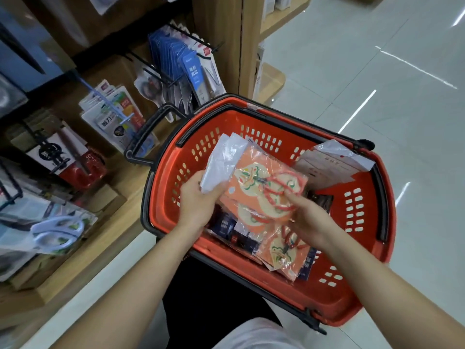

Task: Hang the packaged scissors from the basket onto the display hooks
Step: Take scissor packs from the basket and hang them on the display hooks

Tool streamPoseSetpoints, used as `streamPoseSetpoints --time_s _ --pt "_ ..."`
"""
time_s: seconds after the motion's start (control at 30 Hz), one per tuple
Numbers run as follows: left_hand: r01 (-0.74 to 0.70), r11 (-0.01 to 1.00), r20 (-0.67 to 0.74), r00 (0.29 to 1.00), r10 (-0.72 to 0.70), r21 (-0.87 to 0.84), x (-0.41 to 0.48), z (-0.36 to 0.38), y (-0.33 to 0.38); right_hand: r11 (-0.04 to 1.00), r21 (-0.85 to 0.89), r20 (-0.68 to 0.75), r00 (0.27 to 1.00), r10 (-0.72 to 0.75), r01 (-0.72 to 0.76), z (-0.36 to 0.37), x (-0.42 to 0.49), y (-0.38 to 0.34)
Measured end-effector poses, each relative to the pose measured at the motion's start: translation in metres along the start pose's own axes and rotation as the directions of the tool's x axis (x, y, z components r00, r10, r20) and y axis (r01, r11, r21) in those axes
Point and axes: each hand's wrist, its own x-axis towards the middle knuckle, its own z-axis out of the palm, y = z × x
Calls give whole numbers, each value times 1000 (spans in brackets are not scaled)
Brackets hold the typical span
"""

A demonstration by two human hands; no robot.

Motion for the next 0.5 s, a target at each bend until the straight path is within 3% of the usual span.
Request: streamPoseSetpoints --time_s 0.1,0.17,0.23,0.3,0.33,0.4,0.5 --pt "-95 995 6 995 95 -16 2 -6 8 982 -191 9 1000 12 -10 -10 5 2" --pt "-177 984 96 980 173 31 4 -8 8 930 -358 -40 994 -103 82 -10 9 2" --pt "-218 973 183 962 201 74 7 -6 10 789 -568 -8 958 -288 233 -6 11 -3" --pt "-216 973 249 950 190 83 12 -6 11 545 -739 170 892 -418 396 3 12 -9" --pt "-197 978 272 947 171 70 14 -6 12 482 -738 265 860 -436 471 9 12 -13" --pt "-108 994 285 953 105 -6 17 -8 13 553 -634 356 839 -411 541 19 13 -20" --pt "56 981 254 967 -7 -186 16 -7 17 679 -540 331 867 -372 497 22 20 -28"
